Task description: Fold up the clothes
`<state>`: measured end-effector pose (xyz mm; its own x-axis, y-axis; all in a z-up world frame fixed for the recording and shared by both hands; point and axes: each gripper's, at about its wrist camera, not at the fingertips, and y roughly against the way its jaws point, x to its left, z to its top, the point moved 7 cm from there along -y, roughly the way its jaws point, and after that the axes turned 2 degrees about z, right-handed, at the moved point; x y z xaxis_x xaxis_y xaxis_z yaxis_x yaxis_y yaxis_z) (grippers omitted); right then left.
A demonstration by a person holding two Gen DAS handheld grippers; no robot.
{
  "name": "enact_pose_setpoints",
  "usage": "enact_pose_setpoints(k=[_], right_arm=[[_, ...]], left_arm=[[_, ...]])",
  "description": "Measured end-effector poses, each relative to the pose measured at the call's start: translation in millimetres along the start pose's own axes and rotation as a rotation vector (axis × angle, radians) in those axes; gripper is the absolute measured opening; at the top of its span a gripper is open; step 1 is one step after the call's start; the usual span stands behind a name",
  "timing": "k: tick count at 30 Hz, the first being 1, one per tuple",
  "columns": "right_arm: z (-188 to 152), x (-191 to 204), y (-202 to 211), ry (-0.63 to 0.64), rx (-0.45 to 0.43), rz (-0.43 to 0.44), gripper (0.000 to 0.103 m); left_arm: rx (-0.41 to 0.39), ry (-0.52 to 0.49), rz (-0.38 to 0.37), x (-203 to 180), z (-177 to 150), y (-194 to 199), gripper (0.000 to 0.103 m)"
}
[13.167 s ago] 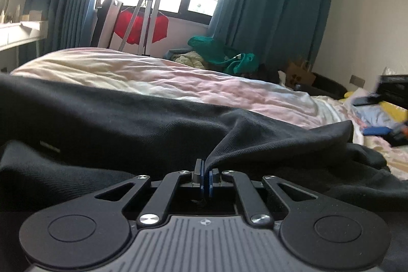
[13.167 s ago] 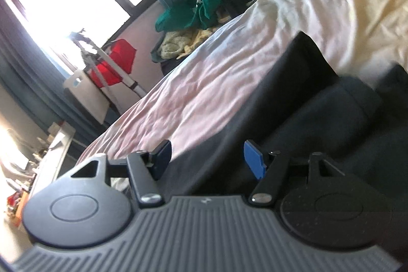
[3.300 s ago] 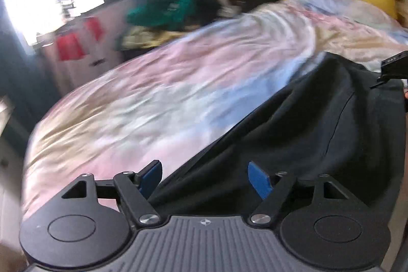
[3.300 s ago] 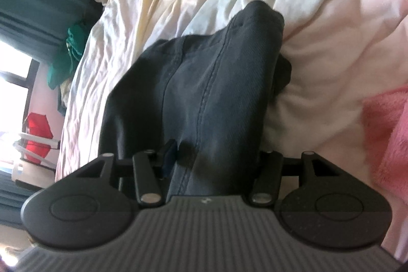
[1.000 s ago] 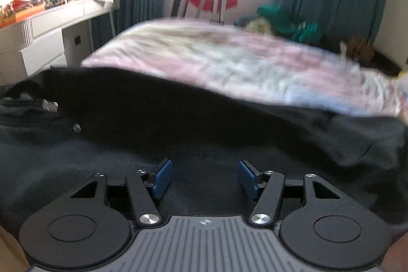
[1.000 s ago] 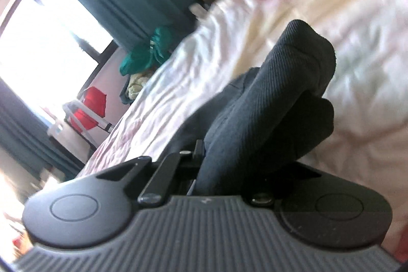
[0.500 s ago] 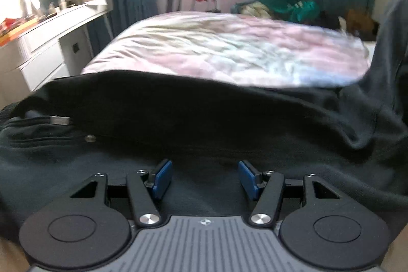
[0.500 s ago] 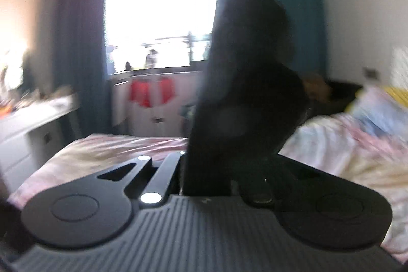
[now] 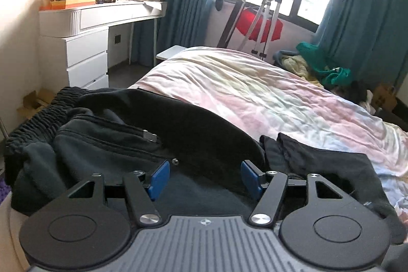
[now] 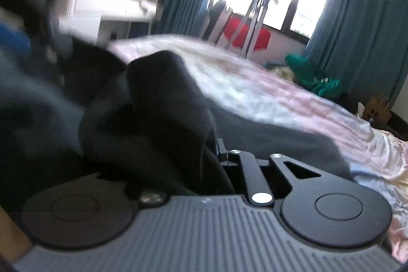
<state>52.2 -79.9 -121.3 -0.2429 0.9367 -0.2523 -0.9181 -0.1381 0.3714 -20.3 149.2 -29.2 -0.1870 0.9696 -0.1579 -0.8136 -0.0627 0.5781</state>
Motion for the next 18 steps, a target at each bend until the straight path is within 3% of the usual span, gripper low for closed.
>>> enact_pose_setpoints(k=[3,8,10,12,14,18], right_arm=[[6.2,0.2,11.7,0.019,-0.026,0.058,0.011],[-14.2,14.1,-3.8,0.000,0.078,0.117,0.016],[-13.2,13.4,-3.8,-0.002,0.089,0.138,0.026],[-12.2,18.2,4.6,-0.028,0.113,0.188,0.057],[-9.9,21.6,19.7,-0.063,0.149,0.277,0.078],[-5.7,14.4,62.6,-0.110,0.168,0.420,0.079]], left_arm=[[-0.040,-0.012,-0.021,-6.4,5.2,3.7,0.064],[-0.079,0.013,-0.090,-14.1,5.5,5.7,0.065],[-0.086,0.019,-0.113,-17.2,4.6,5.3,0.065],[-0.093,0.010,-0.127,-21.1,4.3,5.6,0.065],[-0.109,0.001,-0.145,-25.8,4.2,7.6,0.066],[-0.150,-0.031,-0.190,-37.6,4.6,14.9,0.068]])
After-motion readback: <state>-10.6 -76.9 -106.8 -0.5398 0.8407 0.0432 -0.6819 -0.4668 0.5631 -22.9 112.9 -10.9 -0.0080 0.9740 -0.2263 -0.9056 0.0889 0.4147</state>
